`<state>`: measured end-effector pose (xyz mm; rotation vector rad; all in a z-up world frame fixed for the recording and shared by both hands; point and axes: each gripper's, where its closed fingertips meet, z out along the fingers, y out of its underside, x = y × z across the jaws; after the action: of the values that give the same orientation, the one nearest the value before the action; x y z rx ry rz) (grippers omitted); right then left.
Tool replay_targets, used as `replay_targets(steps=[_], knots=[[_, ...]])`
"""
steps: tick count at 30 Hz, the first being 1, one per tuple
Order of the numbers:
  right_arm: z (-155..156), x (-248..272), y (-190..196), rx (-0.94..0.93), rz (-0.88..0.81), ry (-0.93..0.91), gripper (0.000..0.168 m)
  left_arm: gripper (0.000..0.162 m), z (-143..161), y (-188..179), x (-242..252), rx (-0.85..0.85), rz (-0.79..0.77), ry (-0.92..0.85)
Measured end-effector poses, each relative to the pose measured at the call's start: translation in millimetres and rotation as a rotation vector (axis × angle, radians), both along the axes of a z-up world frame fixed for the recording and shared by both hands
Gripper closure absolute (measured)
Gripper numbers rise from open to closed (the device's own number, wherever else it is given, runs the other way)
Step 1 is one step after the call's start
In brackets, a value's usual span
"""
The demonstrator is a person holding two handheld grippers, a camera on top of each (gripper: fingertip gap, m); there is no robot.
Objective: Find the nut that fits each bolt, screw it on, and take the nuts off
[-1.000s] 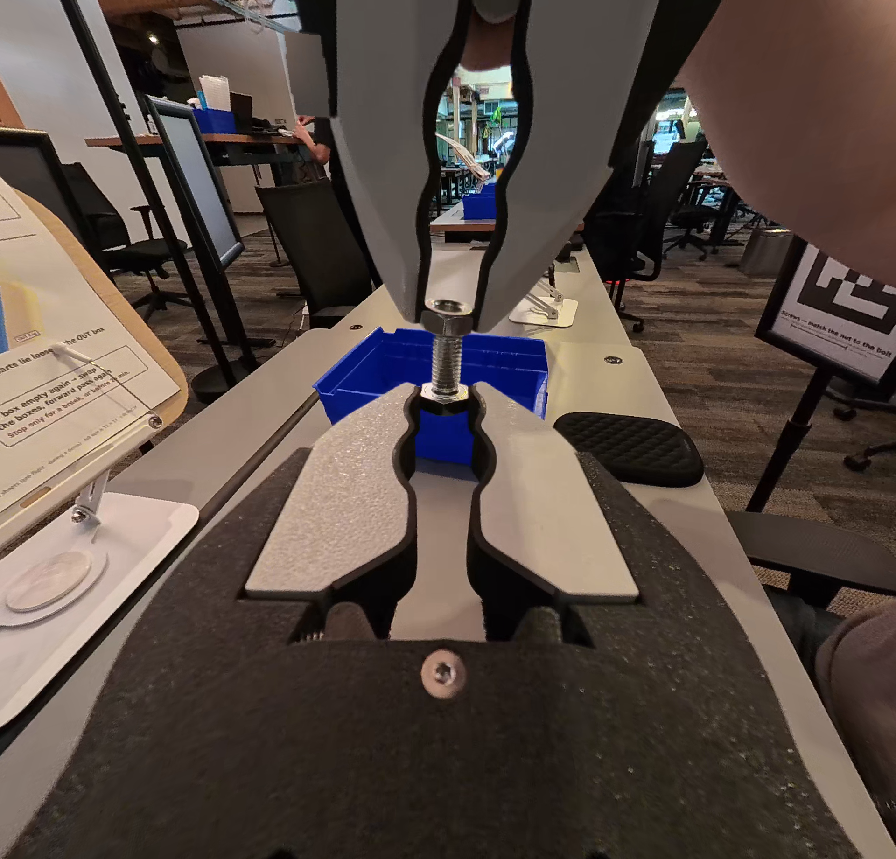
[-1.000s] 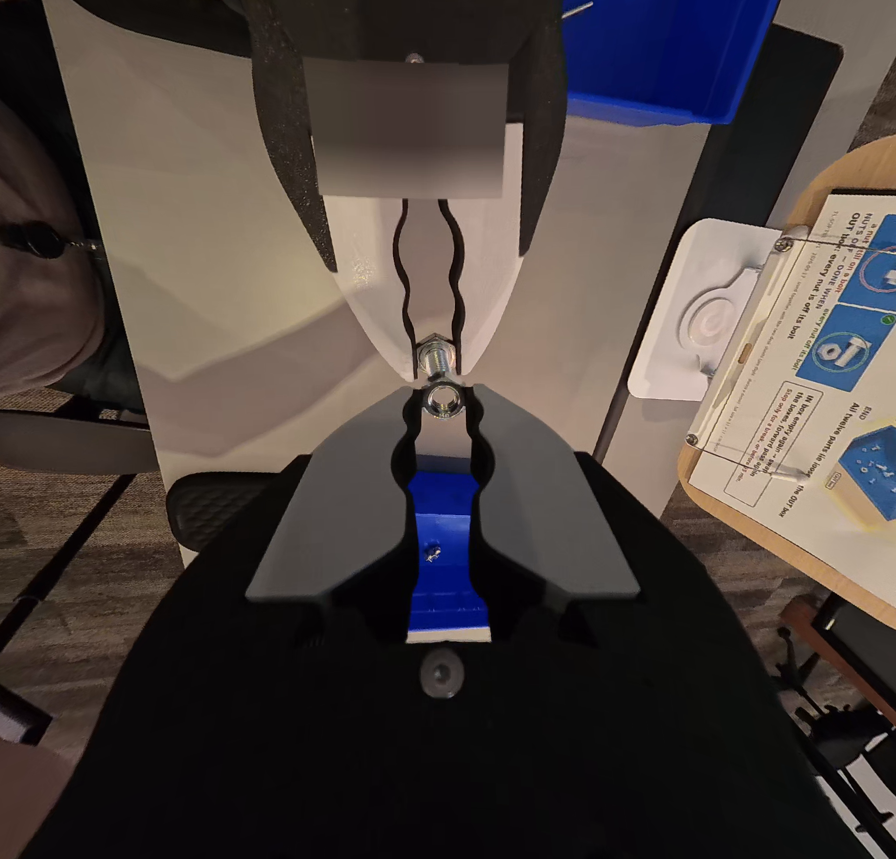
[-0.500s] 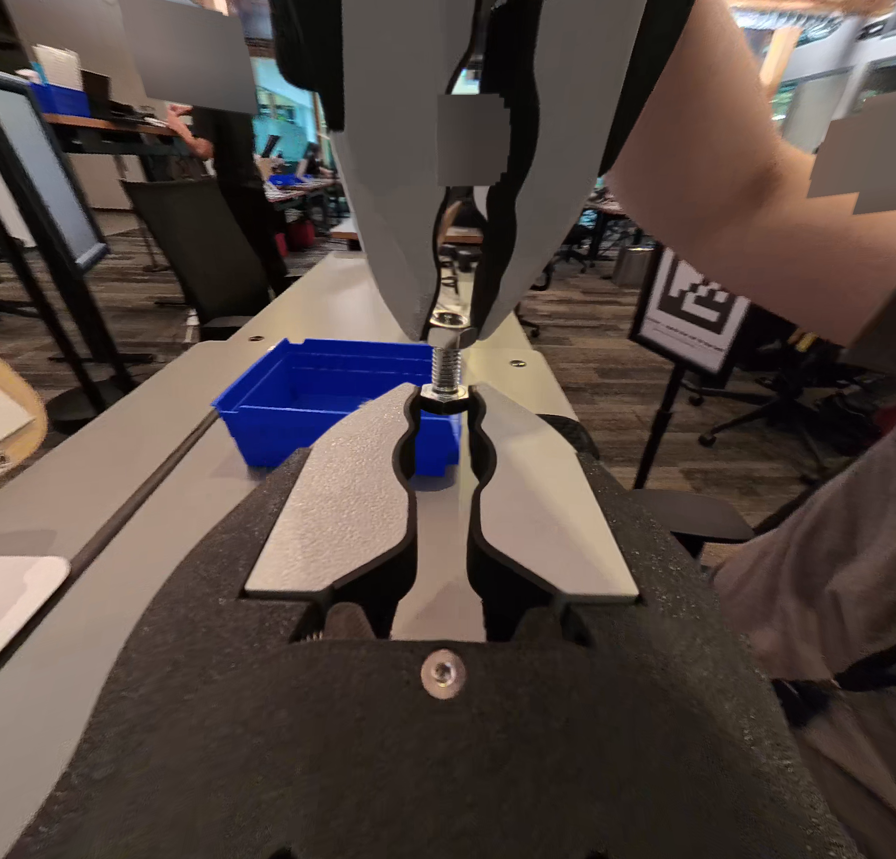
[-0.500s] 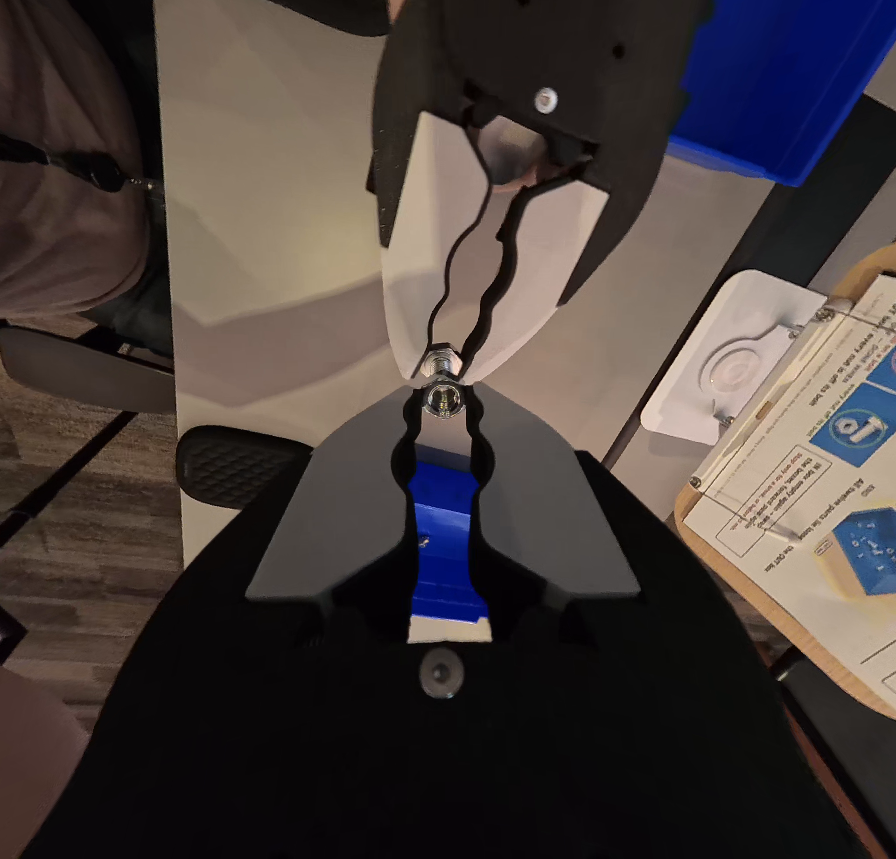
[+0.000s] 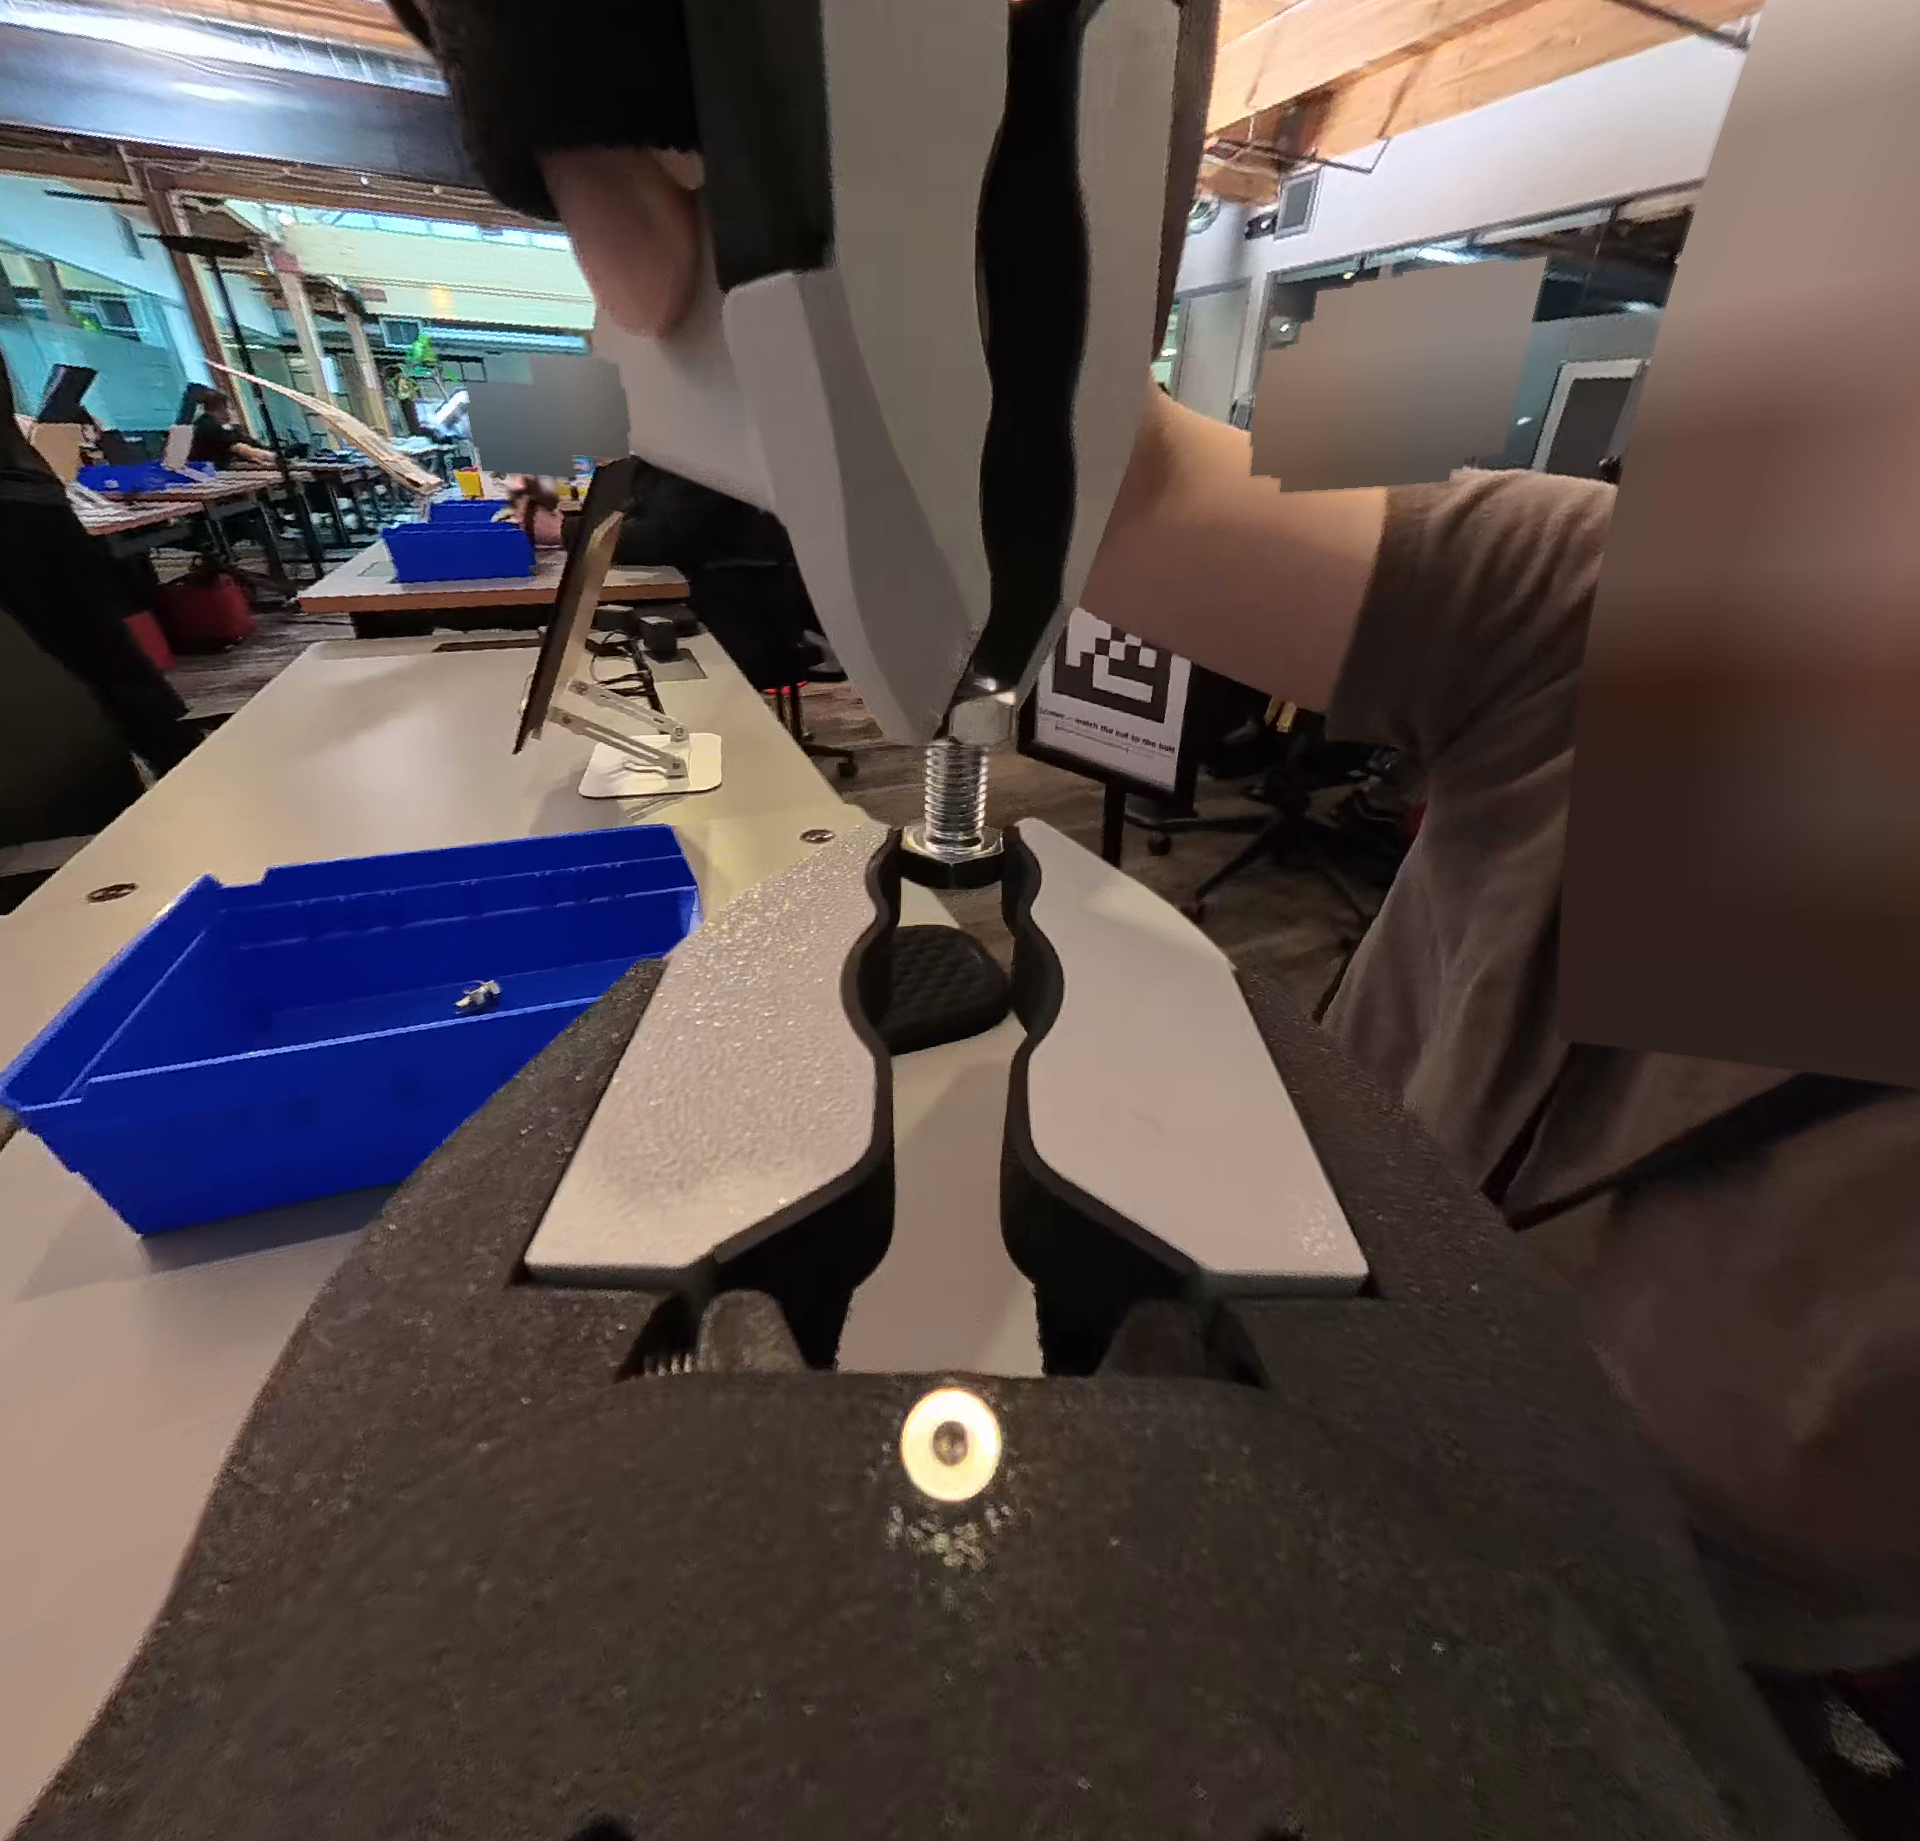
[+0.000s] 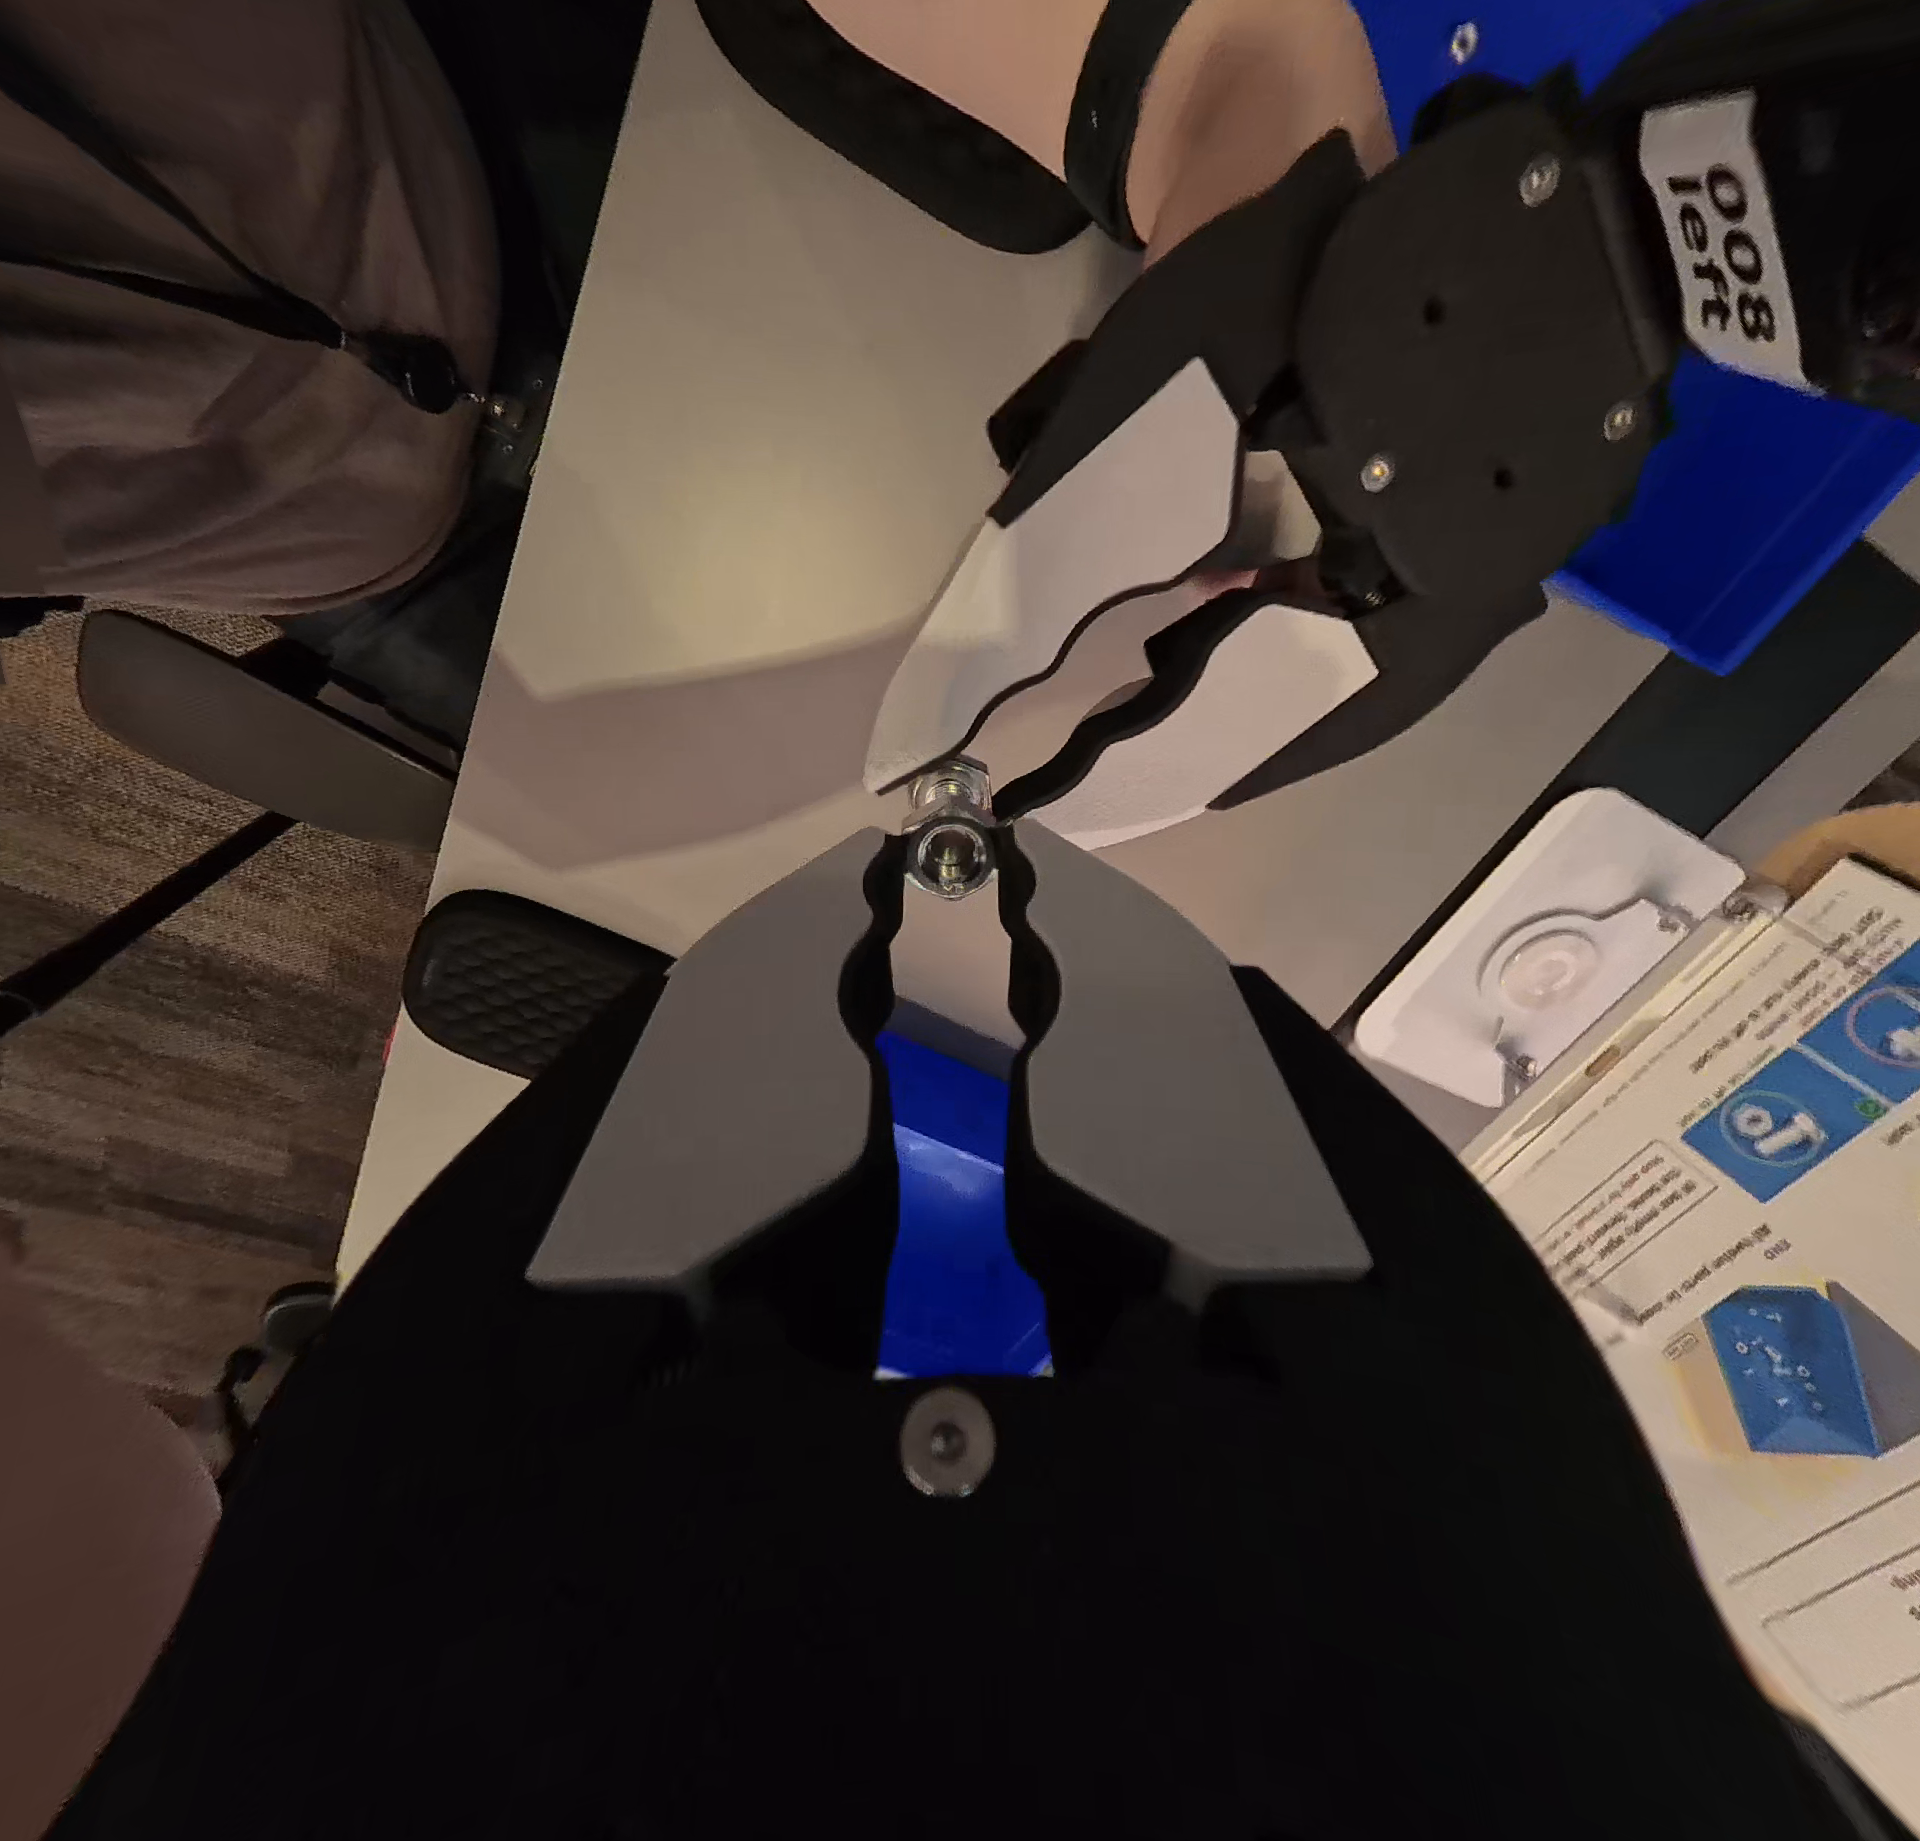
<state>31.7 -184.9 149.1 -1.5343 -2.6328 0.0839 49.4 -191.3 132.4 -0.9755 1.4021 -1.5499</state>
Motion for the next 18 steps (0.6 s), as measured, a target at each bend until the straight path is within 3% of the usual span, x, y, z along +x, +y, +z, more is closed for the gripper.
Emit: replay_targets(steps=[18], knots=[[-1.6,3.8,48.9,-0.003,-0.515,0.051,0.150,0.144,-2.5,54.8,5.1,0.040,0.418,0.054]])
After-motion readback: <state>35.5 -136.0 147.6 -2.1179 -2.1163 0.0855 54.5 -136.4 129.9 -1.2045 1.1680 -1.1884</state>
